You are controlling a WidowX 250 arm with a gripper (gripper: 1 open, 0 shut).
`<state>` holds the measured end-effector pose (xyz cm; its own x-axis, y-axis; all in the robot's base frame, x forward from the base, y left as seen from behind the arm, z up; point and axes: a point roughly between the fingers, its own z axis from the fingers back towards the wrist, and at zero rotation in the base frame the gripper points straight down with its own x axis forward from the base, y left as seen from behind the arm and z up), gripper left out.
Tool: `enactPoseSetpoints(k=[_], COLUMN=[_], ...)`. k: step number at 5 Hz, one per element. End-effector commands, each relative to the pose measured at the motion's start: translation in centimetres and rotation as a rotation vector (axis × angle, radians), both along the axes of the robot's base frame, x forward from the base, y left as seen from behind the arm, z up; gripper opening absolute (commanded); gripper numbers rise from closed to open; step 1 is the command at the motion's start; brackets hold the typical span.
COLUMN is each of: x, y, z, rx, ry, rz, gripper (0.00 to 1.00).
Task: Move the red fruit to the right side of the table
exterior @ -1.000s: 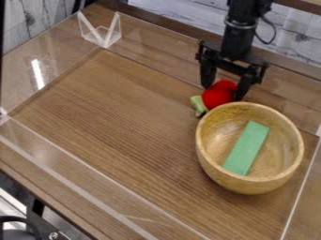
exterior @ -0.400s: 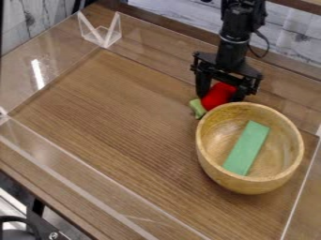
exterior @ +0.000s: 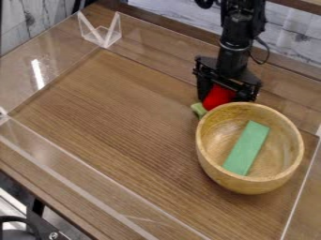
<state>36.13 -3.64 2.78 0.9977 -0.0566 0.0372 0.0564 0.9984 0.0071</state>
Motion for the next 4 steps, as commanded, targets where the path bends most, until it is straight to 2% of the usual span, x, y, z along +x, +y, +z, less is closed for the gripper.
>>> enactPoseSetpoints(k=[1,3,4], x=[1.0,0.9,0.0], y=[1.6,2.5,2.6], z=[2.7,6.1,6.0], rx=[-0.011,-0.039,-0.052], ry=[-0.091,-0.126,-0.139], rz=[0.001,-0.012,-0.065], gripper=[1.0,1.0,1.0])
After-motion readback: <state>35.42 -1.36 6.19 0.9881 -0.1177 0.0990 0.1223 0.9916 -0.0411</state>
